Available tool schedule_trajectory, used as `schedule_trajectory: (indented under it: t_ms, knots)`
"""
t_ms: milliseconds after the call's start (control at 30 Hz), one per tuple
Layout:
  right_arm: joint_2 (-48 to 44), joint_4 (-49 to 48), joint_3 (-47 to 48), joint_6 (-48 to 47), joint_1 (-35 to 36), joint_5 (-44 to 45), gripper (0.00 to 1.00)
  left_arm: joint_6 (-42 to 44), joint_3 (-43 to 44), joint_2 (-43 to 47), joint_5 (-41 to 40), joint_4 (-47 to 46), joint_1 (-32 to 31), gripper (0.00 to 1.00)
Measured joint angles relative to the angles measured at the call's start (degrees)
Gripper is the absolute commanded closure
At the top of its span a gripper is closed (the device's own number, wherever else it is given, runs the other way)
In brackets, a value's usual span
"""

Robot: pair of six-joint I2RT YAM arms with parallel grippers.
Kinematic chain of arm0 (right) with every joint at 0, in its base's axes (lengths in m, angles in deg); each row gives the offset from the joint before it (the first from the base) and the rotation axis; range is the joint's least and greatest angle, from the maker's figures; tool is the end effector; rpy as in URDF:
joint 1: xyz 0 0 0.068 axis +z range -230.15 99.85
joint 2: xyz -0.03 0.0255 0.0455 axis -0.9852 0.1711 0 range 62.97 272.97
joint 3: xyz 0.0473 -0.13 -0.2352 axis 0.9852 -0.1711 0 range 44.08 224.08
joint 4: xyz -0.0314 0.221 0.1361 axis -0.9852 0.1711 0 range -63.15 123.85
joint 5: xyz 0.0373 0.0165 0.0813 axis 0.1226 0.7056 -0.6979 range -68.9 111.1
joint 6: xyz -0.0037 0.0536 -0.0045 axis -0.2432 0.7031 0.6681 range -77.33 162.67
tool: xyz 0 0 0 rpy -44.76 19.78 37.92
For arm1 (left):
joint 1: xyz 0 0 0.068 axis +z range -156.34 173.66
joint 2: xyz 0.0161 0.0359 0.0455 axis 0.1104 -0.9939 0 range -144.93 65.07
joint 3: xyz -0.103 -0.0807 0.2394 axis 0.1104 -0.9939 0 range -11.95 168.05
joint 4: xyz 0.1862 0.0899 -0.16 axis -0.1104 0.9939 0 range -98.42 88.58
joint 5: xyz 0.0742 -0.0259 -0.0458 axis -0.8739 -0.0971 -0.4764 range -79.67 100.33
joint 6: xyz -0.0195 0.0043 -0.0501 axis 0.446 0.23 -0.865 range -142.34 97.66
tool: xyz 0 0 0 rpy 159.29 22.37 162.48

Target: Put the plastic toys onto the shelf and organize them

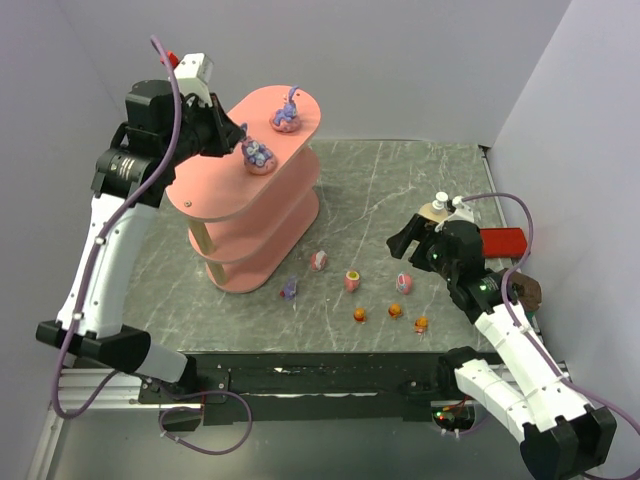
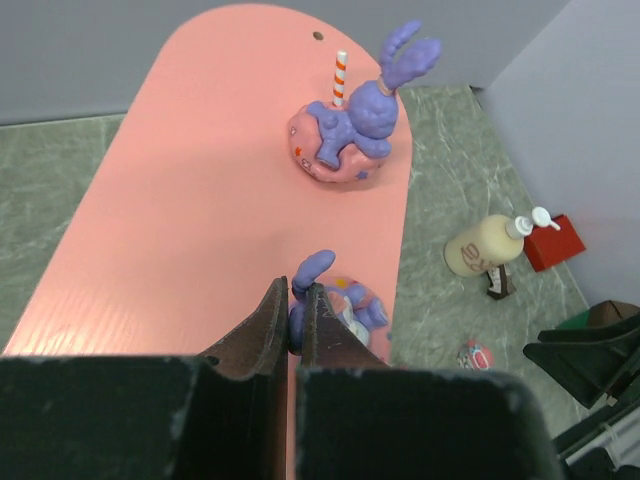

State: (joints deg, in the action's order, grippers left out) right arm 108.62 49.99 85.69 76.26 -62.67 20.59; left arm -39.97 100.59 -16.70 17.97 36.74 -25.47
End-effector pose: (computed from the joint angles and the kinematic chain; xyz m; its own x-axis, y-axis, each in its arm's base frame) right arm 0.1731 0.0547 0.2949 -0.5333 0.4120 -0.7388 -0.0154 0.8685 0.4954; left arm 0.2516 -0.0923 0.5245 -0.3592 -0.1930 -0.9131 0.3543 0.8769 -0.3247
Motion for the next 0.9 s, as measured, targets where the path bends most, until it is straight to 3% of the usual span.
schedule_trajectory:
  t_ms: [333, 433, 600, 900]
  knots:
    - [0.96, -0.5, -0.9, 0.02, -0.02, -0.66, 0.08, 0.87, 2.03, -3.85, 7.67, 0.31, 3.3, 0.89]
    - [1.11, -0.76, -0.9, 0.02, -0.02, -0.74, 0.08, 0.96, 2.27, -4.0, 8.0, 0.37, 3.72, 0.84]
    - [1.22, -1.31, -0.9, 0.02, -0.02, -1.05, 0.08, 1.77, 5.64, -5.84, 8.0, 3.06, 4.09, 0.84]
    - [1.25, -2.01, -1.57, 0.02, -0.02, -1.14, 0.08, 2.49, 8.04, -7.96, 8.07, 4.57, 4.55, 0.71]
